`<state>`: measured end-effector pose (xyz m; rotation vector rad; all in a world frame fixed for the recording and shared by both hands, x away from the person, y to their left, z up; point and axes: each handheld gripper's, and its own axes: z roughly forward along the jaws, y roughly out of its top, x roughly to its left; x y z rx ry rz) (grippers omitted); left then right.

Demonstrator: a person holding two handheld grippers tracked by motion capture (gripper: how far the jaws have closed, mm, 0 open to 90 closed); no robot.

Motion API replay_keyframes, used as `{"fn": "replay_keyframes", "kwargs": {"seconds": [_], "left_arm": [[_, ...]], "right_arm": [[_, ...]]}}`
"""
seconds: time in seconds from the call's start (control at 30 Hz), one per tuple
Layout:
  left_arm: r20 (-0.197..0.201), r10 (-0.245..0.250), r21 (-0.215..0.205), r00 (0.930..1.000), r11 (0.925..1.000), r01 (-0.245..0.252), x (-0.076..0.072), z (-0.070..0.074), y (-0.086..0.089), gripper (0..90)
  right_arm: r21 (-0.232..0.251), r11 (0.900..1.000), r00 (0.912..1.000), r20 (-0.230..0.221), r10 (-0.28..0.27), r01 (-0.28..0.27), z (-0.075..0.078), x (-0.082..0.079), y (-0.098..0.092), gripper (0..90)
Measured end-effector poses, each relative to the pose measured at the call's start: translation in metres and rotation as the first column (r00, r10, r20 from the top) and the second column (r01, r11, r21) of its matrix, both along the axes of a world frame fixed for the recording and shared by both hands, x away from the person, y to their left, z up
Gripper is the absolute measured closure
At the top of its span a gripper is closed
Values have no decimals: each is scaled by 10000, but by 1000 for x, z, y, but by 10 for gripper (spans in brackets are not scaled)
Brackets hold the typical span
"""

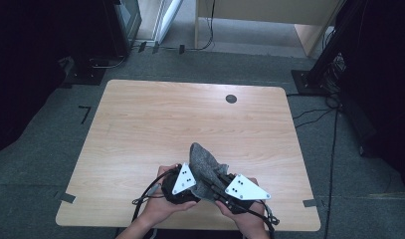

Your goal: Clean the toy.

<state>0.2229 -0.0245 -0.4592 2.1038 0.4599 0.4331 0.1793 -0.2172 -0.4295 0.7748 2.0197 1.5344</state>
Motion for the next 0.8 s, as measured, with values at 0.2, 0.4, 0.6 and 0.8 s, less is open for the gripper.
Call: {"fn": "replay_keyframes", "kwargs": {"seconds": [0.2, 0.4, 0.6, 0.8], "left_arm": [[-180, 525, 475, 9985, 9975, -516, 0, -4, -7, 347], [537, 966, 987, 9939, 9899, -1016, -8, 2, -19, 348], [491, 898, 961, 9947, 9909, -942, -10, 2, -17, 347], [639, 414, 872, 9971, 9951, -469, -4, -2, -9, 347]], "right_arm": [[1395, 9891, 9914, -1279, -292, 471, -11, 8, -4, 742], [1095, 9800, 9803, -1259, -1522, 1662, -5, 12, -10, 743], [385, 9937, 9892, -1064, -1007, 1053, 1, 6, 3, 738], [605, 9941, 9877, -1335, -810, 897, 0, 19, -4, 739]]}}
